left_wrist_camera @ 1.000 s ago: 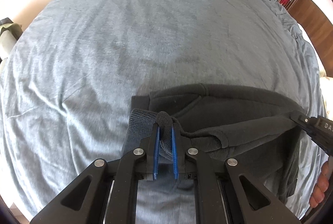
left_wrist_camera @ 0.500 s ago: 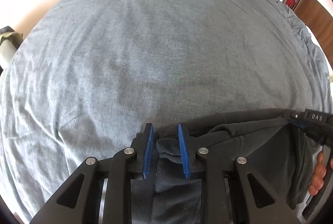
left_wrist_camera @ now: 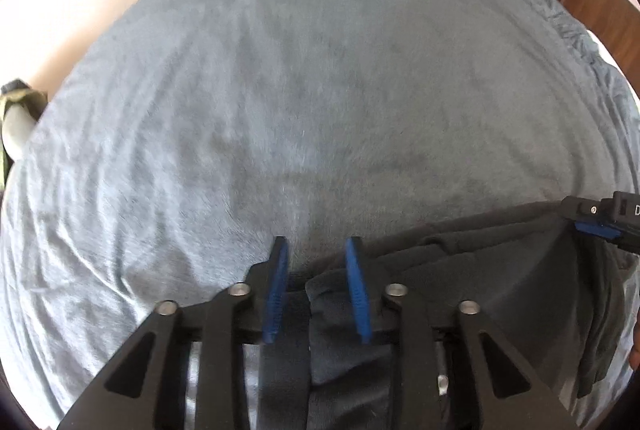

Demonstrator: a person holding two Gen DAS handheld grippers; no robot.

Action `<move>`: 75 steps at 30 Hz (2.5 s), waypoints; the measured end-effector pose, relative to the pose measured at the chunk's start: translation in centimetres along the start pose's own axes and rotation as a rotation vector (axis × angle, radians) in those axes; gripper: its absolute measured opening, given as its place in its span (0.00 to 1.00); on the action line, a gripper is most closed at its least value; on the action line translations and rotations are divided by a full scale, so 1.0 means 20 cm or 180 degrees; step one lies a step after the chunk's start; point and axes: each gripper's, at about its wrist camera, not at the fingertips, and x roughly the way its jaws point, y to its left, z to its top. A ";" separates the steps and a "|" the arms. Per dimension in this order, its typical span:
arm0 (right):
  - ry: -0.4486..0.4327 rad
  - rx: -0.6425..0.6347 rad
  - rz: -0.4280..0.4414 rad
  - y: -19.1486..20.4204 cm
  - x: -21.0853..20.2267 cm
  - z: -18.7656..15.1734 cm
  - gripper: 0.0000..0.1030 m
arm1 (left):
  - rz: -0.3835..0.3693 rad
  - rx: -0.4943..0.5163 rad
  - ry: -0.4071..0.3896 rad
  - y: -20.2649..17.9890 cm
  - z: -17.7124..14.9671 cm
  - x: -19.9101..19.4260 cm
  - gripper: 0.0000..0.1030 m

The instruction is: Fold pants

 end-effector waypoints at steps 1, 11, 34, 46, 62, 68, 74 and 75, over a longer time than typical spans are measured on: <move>-0.0013 -0.0065 0.0015 0.02 -0.04 -0.02 0.47 | -0.0007 0.0054 -0.0085 -0.02 -0.01 -0.06 0.42; -0.0395 -0.0504 0.0362 0.04 -0.49 -0.27 0.47 | -0.0571 0.0471 -0.0466 -0.21 -0.15 -0.55 0.43; -0.0684 0.0377 0.0286 -0.80 -0.83 -0.88 0.47 | -0.1656 0.1139 0.0140 -1.05 -0.57 -0.61 0.44; -0.0463 0.0525 0.0355 -1.01 -0.53 -0.95 0.46 | -0.1807 0.0885 0.0683 -1.22 -0.70 -0.28 0.39; -0.0430 0.0567 0.0538 -1.03 -0.39 -0.92 0.20 | -0.1918 0.0676 0.0794 -1.25 -0.69 -0.17 0.07; -0.0626 0.0593 0.0701 -0.99 -0.54 -0.93 0.13 | -0.2057 0.0854 0.0504 -1.25 -0.62 -0.37 0.06; -0.0826 0.0692 0.0824 -1.01 -0.69 -0.88 0.12 | -0.2133 0.0684 0.0570 -1.19 -0.59 -0.41 0.25; -0.0847 0.0690 0.0823 -1.00 -0.71 -0.88 0.11 | -0.2135 0.0660 0.0595 -1.18 -0.59 -0.41 0.34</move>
